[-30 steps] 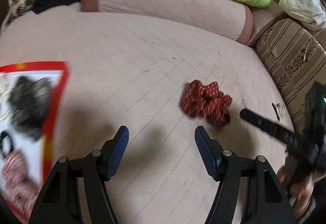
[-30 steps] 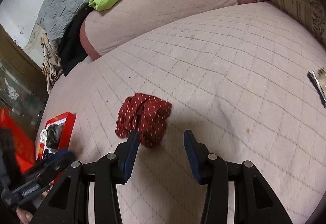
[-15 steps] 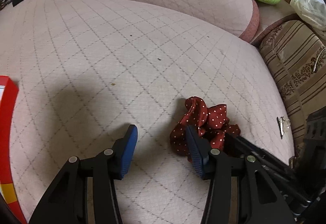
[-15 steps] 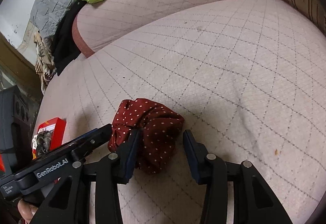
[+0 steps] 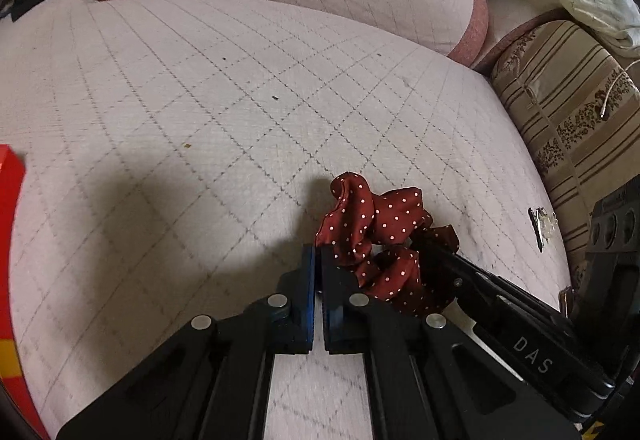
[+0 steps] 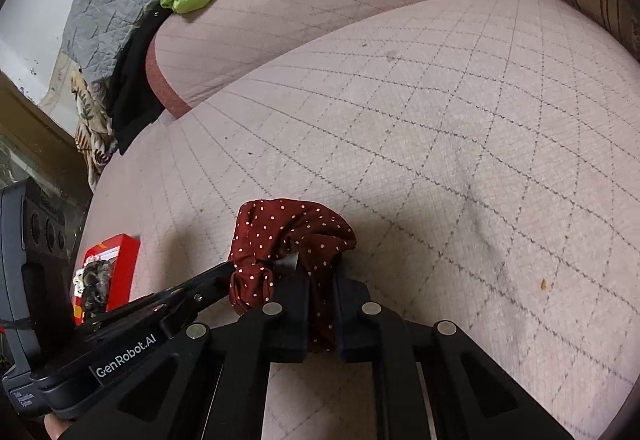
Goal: Organize jewelry
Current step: 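Grasp the red polka-dot scrunchie with the right tool and lift, then carry the red polka-dot scrunchie over the box with the right tool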
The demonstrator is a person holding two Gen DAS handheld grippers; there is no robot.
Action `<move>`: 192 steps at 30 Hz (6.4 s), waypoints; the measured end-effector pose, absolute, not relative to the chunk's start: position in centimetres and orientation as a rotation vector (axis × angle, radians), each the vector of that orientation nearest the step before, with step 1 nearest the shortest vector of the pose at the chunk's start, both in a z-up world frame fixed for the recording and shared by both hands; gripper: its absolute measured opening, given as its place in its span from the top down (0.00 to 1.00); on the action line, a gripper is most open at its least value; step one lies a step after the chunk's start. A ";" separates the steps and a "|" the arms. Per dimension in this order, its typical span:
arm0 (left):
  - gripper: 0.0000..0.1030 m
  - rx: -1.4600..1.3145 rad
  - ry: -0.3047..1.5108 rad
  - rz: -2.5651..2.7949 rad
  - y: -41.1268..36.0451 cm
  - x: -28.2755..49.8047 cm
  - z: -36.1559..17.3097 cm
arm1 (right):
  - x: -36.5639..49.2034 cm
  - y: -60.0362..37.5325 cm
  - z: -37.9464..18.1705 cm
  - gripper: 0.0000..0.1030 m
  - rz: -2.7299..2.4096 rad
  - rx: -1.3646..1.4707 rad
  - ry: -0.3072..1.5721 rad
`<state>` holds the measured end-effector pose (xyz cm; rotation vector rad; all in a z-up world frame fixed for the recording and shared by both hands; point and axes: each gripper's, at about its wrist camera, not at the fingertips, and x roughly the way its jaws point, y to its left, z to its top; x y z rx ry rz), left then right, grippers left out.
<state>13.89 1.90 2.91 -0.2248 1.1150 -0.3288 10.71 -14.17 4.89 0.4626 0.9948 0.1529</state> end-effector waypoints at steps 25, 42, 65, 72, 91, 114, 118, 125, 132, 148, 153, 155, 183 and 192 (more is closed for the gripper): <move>0.98 -0.156 0.996 -0.251 5.8 0.4 8.1 | 0.1 -8.1 10.3 0.90 0.212 0.288 0.929; 0.98 -0.063 0.848 -0.149 7.5 -6.3 12.8 | -4.6 -3.8 14.5 0.90 0.251 0.152 0.840; 0.98 -0.051 0.775 -0.087 9.0 -10.3 15.7 | -7.0 -0.8 17.0 0.90 0.274 0.095 0.794; 0.98 -0.073 0.771 -0.078 10.1 -10.8 15.8 | -7.3 0.1 17.0 0.90 0.285 0.096 0.806; 0.98 -0.126 0.740 0.010 15.1 -10.7 15.6 | -5.5 6.0 17.6 0.90 0.350 0.009 0.822; 0.98 -0.277 0.776 0.175 25.2 -8.3 12.4 | -0.1 15.7 14.8 0.90 0.487 -0.052 0.901; 0.98 -0.271 0.771 0.210 26.7 -7.5 12.0 | 1.2 17.5 14.4 0.90 0.506 -0.054 0.914; 0.98 -0.247 0.762 0.259 28.8 -5.8 11.2 | 2.5 19.9 14.2 0.90 0.528 -0.074 0.912; 0.98 -0.239 0.777 0.263 30.3 -3.9 10.9 | 4.5 21.3 13.6 0.90 0.526 -0.075 0.925; 0.97 -0.305 0.819 0.278 34.7 -1.6 9.5 | 9.2 23.4 10.2 0.90 0.581 0.052 1.040; 0.97 -0.343 0.838 0.289 35.7 -1.0 8.6 | 10.7 23.7 8.8 0.90 0.592 0.107 1.082; 0.97 -0.351 0.846 0.300 36.0 -0.8 8.3 | 10.9 23.8 8.6 0.90 0.605 0.116 1.090; 0.96 -0.228 0.926 0.416 34.1 -6.0 8.3 | 5.8 24.6 6.3 0.90 0.675 0.090 1.151; 0.95 -0.211 0.927 0.420 34.2 -5.8 7.6 | 6.1 24.9 5.8 0.89 0.665 0.098 1.164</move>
